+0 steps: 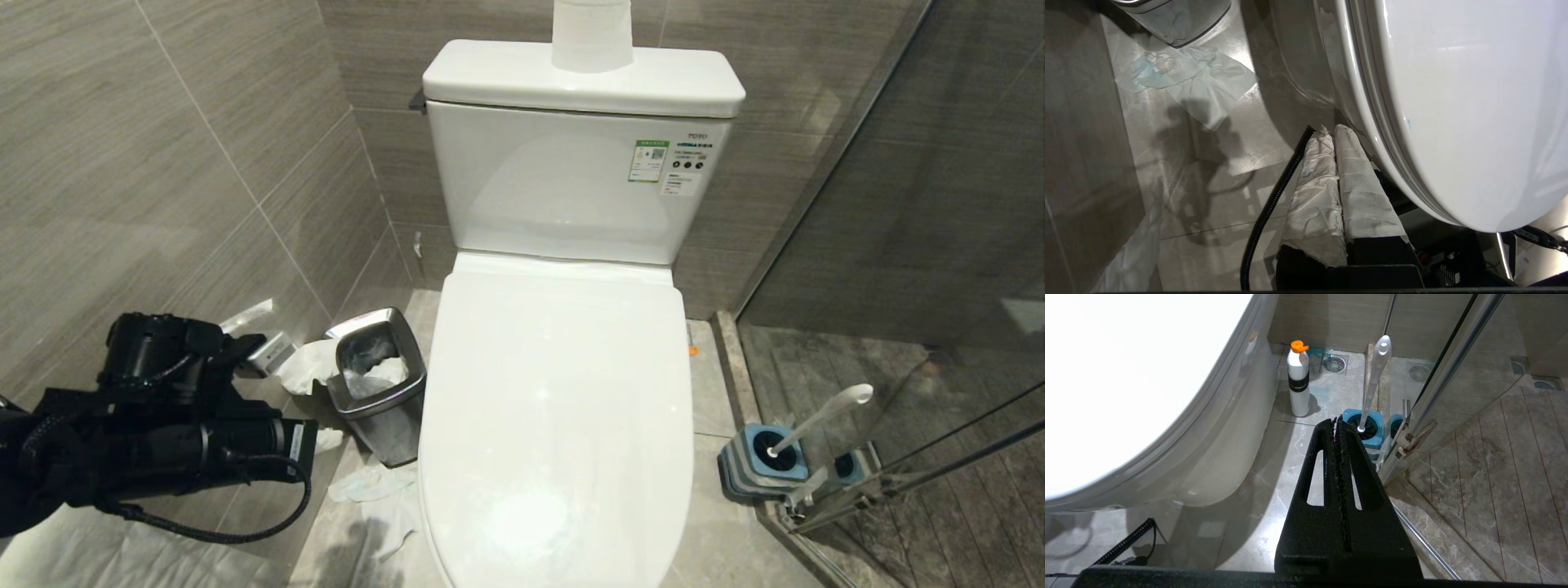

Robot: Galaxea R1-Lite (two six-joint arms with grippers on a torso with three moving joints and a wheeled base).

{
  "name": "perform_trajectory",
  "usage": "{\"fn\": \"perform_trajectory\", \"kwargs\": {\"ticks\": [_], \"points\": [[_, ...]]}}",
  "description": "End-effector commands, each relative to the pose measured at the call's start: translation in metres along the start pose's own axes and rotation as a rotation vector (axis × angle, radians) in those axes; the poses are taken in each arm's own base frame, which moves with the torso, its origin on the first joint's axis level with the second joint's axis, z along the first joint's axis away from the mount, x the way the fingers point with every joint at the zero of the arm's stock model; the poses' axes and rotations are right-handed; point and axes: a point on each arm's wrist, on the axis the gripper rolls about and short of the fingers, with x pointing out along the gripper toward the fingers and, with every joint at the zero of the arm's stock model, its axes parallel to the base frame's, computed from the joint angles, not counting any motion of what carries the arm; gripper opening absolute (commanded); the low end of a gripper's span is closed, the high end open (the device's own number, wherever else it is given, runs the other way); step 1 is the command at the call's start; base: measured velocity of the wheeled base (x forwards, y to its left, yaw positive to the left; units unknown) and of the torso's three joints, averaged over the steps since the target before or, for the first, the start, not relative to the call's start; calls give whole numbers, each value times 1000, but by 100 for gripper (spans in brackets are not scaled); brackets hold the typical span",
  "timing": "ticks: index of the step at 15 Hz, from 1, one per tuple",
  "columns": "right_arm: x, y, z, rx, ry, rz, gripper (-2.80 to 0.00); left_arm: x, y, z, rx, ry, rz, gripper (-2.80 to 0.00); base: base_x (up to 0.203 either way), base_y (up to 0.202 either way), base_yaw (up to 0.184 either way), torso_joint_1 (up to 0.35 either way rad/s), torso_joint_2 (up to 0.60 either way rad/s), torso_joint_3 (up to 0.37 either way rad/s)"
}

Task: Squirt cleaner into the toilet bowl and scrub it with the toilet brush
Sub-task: Use the left hand to lift the toilet lid slightly

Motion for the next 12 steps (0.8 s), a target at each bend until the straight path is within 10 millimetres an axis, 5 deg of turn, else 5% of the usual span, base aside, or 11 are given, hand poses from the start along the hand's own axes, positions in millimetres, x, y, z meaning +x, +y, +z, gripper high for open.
{"fn": "perform_trajectory", "kwargs": {"ticks": [1,12], "points": [[0,0,0,1,2,0,-280,2,3,-1,-13,7,-7,-280,0,0,0,0,0,0],[0,0,0,1,0,0,-280,0,2,-8,-80,34,-90,-280,0,0,0,0,0,0]]}}
